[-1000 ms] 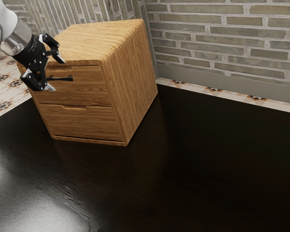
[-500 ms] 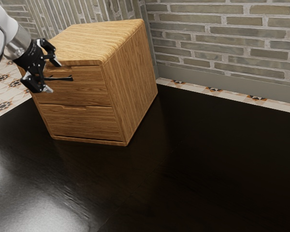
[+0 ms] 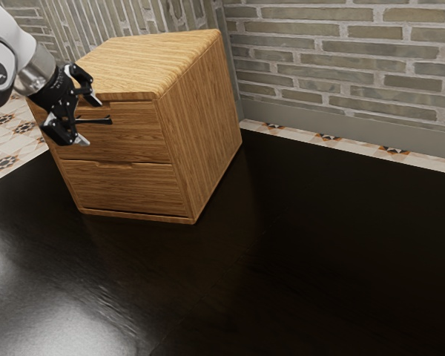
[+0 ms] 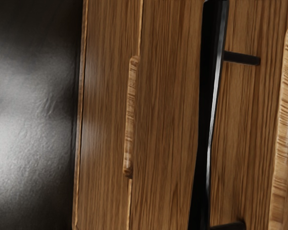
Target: Pull the drawer handle with one arm to open the drawer
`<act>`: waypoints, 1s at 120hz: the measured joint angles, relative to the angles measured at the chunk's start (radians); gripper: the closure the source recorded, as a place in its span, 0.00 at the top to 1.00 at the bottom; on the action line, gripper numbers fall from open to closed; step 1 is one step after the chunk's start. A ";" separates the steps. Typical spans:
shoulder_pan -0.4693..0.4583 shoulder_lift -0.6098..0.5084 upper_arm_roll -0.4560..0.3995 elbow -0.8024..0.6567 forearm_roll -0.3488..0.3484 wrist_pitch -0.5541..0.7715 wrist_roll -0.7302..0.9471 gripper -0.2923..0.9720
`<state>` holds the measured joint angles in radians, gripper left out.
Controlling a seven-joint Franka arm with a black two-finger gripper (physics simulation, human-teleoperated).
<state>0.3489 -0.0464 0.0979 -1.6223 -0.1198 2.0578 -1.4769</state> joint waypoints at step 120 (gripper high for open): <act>0.040 -0.005 0.005 -0.050 -0.003 0.066 0.009 0.77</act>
<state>0.3891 -0.0513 0.1028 -1.6721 -0.1228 2.1241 -1.4682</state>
